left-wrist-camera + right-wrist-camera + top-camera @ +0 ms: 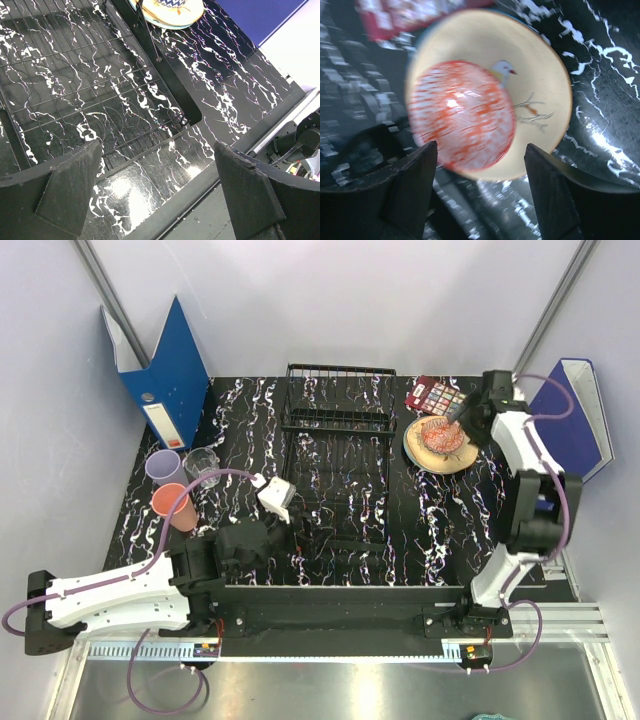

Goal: Unload the mixed dishes from the dish rack
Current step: Place the bowl at the center of the board, then reset both arms

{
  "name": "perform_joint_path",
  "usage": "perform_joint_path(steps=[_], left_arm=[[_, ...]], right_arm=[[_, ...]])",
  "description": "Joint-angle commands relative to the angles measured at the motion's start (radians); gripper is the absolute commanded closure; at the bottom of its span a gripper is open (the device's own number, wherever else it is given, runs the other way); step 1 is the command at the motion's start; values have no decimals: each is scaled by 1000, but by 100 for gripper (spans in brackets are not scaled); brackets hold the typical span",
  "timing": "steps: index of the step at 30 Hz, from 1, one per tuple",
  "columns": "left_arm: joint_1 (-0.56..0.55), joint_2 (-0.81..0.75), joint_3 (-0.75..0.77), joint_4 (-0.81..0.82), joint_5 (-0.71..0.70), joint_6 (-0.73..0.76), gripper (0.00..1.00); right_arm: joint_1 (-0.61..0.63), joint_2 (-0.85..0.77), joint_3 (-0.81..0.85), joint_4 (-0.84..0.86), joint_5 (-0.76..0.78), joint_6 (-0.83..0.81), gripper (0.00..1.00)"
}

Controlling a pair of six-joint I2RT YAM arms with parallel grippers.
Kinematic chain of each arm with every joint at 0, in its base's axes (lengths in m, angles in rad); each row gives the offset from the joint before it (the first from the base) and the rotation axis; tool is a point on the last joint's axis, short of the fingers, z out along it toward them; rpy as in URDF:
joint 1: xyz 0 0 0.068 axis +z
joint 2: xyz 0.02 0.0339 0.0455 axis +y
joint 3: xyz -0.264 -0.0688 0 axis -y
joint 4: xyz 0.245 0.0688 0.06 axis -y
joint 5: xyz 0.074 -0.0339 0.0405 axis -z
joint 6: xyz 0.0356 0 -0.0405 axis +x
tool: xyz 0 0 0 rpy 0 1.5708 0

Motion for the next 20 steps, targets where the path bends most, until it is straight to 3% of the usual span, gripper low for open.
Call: perform_joint_path(steps=[1,3,6,9,10,13,20], left_arm=[[2,-10,25,27,-4,-33,1],[2,-5,28,21,-22,-48,1],[2,19,37,1,-64,-90,1],[2,58,65,-40,-88,-131,1],[2,67,72,-49,-91,-139,1],[2,116,103,-89,-105,-160,1],[2,243,187,-148,-145,-225,1]], right_arm=[[8,-225,59,-8,-54,67,21],[23,-290,81,-16,-78,70,21],[140,-454,53,15,-25,35,21],[310,-658,-97,136,61,-52,21],[380,-771,-214,176,63,-80,21],[470,-952,-408,264,83,-97,22],[776,-1086,-557,207,277,-149,23]])
